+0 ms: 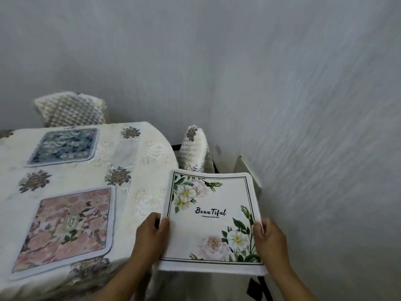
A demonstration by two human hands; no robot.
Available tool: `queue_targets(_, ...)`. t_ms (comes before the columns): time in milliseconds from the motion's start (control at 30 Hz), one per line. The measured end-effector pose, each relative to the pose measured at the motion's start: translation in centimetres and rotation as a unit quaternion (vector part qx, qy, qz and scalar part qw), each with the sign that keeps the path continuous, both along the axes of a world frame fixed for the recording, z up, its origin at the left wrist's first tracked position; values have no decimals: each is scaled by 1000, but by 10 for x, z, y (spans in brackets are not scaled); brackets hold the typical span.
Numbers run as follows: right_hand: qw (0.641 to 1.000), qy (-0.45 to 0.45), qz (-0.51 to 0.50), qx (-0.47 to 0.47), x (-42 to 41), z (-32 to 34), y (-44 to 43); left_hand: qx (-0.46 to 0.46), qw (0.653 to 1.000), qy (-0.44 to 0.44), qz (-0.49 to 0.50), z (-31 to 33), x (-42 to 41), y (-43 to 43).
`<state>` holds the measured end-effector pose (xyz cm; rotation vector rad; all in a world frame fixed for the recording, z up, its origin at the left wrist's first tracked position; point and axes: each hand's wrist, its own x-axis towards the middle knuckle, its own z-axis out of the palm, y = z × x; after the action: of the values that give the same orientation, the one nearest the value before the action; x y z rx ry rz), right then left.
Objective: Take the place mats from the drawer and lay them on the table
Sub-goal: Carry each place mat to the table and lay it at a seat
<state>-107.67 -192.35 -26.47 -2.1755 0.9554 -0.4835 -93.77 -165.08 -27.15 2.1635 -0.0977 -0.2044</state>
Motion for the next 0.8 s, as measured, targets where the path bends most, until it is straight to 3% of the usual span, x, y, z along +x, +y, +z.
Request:
queue_targets(200, 989, -10, 142, -38, 104, 14, -107, 14, 993, -4, 114, 3, 32, -78)
queue_targets(300, 976, 35, 191, -96, 160, 25, -131, 8, 984, -8, 178, 10, 51, -94)
queue_targets(567, 932, -12, 355, -73, 337, 32, -136, -9, 947, 21, 320, -9, 146, -98)
queue_targets(800, 888, -24, 446, -109, 495, 34, -120, -3, 924, 26, 382, -23, 245, -101)
